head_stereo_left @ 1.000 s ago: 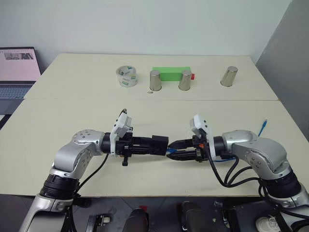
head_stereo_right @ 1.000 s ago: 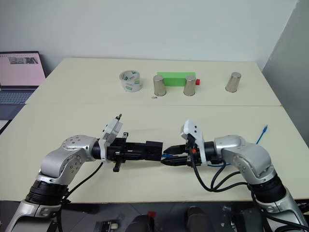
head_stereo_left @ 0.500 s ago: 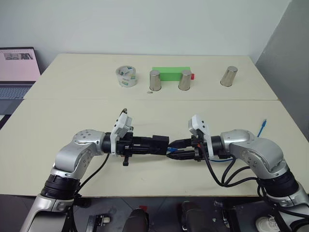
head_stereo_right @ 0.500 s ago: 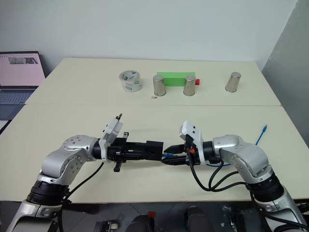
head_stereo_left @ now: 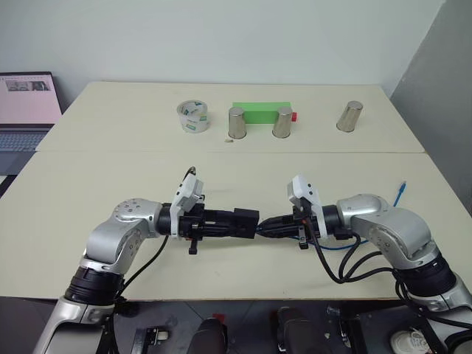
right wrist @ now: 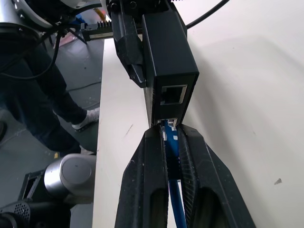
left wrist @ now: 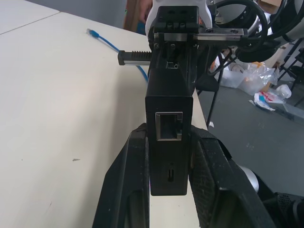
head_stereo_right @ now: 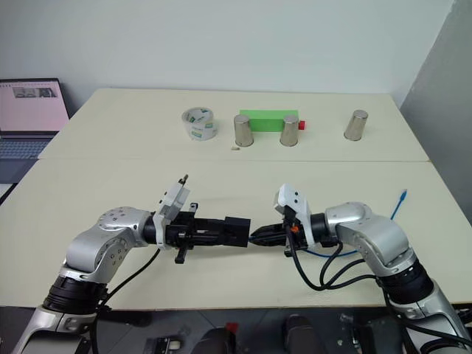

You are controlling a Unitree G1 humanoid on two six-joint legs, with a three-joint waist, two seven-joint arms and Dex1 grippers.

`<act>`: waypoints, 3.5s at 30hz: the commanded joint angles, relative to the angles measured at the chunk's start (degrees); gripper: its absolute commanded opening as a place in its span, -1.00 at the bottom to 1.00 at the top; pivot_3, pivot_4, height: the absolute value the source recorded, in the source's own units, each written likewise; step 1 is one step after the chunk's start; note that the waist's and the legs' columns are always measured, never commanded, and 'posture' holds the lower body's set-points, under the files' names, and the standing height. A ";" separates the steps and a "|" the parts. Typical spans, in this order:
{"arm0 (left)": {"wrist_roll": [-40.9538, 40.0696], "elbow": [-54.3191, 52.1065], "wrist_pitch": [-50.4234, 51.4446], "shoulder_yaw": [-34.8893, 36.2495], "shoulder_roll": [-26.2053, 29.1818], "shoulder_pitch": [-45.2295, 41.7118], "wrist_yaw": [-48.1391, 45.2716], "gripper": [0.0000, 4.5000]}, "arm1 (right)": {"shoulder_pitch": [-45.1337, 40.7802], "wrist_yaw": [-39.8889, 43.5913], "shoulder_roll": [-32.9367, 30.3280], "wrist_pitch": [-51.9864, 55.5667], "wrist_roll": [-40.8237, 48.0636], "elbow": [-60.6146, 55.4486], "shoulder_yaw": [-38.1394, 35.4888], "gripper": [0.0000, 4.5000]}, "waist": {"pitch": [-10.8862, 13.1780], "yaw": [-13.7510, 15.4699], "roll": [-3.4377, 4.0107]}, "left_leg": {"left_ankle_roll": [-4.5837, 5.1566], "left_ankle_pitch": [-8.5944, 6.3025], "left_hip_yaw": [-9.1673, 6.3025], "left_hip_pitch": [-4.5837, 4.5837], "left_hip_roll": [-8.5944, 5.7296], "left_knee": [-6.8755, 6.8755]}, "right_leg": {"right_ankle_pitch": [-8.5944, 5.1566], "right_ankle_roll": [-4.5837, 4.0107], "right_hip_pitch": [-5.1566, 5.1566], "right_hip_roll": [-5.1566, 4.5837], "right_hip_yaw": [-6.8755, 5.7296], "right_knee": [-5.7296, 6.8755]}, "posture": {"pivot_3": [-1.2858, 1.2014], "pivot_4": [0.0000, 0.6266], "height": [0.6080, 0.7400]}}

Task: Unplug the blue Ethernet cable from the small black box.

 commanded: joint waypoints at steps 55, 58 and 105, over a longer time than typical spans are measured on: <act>19.87 14.25 -15.36 9.76 -6.98 -0.04 40.12 -0.66 | -10.63 -6.38 1.80 -21.87 -18.24 27.47 -11.07 0.61 | 0.00 0.02 0.05 | 0.00 0.01 0.03 -0.33 -0.04 0.04 | 0.22 -0.25 -0.33 -0.06 0.06 0.12 | 0.03 -0.52 1.00; 22.57 23.23 -24.76 13.59 -8.61 -3.40 48.33 -0.66 | -6.87 -2.34 3.04 -15.54 -10.09 11.39 -10.31 0.82 | 0.00 -0.15 0.05 | 0.00 0.01 -0.02 -0.30 0.01 0.05 | 0.22 -0.24 -0.34 -0.05 0.02 0.15 | 0.03 -0.52 1.00; 15.22 8.62 -14.46 20.62 9.62 10.16 32.67 0.67 | 6.71 -11.87 -6.00 -9.05 -11.03 4.98 -20.11 0.84 | -0.05 0.64 0.06 | -0.02 0.02 -0.07 -0.28 -0.09 0.07 | 0.10 0.12 -0.25 -0.13 -0.11 0.10 | 0.03 -0.52 1.00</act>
